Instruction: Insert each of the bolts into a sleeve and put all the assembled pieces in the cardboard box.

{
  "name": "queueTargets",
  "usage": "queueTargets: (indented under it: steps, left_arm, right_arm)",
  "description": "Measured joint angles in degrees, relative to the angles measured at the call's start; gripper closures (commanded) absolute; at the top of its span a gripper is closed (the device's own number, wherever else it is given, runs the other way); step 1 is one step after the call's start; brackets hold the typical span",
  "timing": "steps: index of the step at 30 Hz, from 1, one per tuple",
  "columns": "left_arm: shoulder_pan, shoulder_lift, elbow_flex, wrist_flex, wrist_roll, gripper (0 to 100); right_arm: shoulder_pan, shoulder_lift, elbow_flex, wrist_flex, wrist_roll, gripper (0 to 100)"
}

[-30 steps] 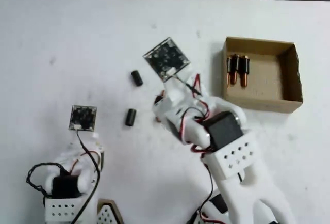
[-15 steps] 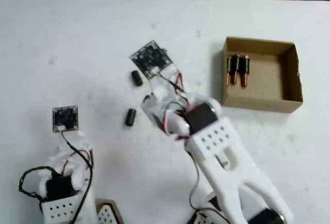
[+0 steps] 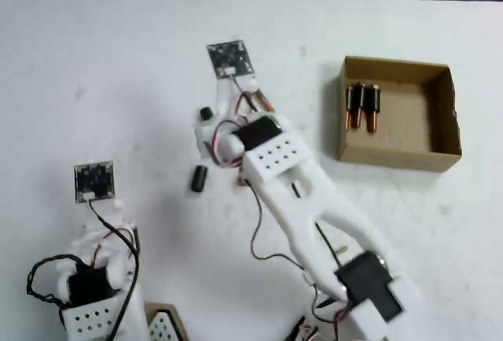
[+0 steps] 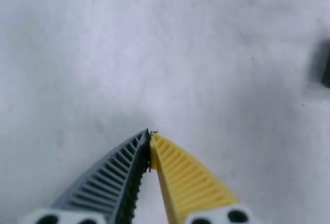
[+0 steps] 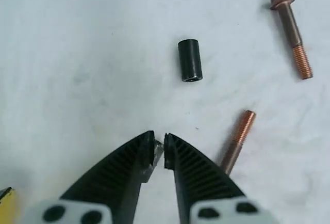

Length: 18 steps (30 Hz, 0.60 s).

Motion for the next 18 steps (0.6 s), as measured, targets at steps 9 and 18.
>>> queueTargets:
  steps: [9, 18]
  left_arm:
    - [0.0, 0.0, 0.0, 0.0, 0.0, 98]
    - [0.0, 0.0, 0.0, 0.0, 0.0, 98]
  right_arm:
    - [-4.1, 4.7, -0.4, 0.4, -11.0, 96.2]
    - [-4.1, 11.3, -0.6, 1.8, -18.1, 82.7]
